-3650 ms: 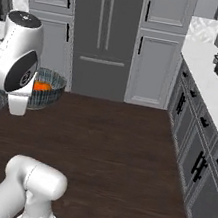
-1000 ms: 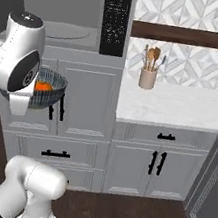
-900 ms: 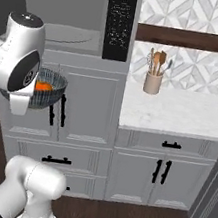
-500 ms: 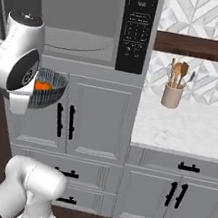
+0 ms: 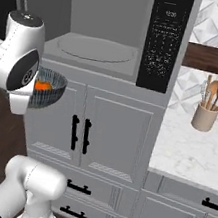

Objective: Pick the squash from the sink and place it in the bowl. Then pick the bowl and place it in the microwave. Then close the microwave door and press the start button.

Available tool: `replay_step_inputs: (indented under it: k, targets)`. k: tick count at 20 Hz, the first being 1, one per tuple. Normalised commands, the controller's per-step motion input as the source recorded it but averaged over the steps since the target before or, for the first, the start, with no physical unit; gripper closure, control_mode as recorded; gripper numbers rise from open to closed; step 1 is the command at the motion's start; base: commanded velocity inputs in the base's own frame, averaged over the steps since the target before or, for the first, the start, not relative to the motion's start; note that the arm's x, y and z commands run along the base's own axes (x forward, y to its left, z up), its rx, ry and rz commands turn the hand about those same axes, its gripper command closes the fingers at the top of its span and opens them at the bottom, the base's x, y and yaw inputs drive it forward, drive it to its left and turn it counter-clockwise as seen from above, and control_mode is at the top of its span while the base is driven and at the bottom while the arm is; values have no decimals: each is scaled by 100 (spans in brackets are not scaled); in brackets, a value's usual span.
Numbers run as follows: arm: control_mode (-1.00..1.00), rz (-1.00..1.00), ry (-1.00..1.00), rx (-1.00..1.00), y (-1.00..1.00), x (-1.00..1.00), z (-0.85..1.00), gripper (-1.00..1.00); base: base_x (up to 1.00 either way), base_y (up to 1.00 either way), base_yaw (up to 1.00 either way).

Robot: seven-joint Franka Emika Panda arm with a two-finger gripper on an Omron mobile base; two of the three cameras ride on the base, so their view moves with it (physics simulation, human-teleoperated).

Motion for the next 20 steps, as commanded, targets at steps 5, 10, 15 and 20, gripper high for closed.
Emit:
replay_step_inputs:
  k: [5,10,15,20]
  targets:
    - [100,0,0,0,0,0,0,100,6,-9,16]
    - [100,0,0,0,0,0,0,100,-8,-16,3]
    - [100,0,0,0,0,0,0,100,5,-46,0]
    - [100,0,0,0,0,0,0,100,11,-23,0]
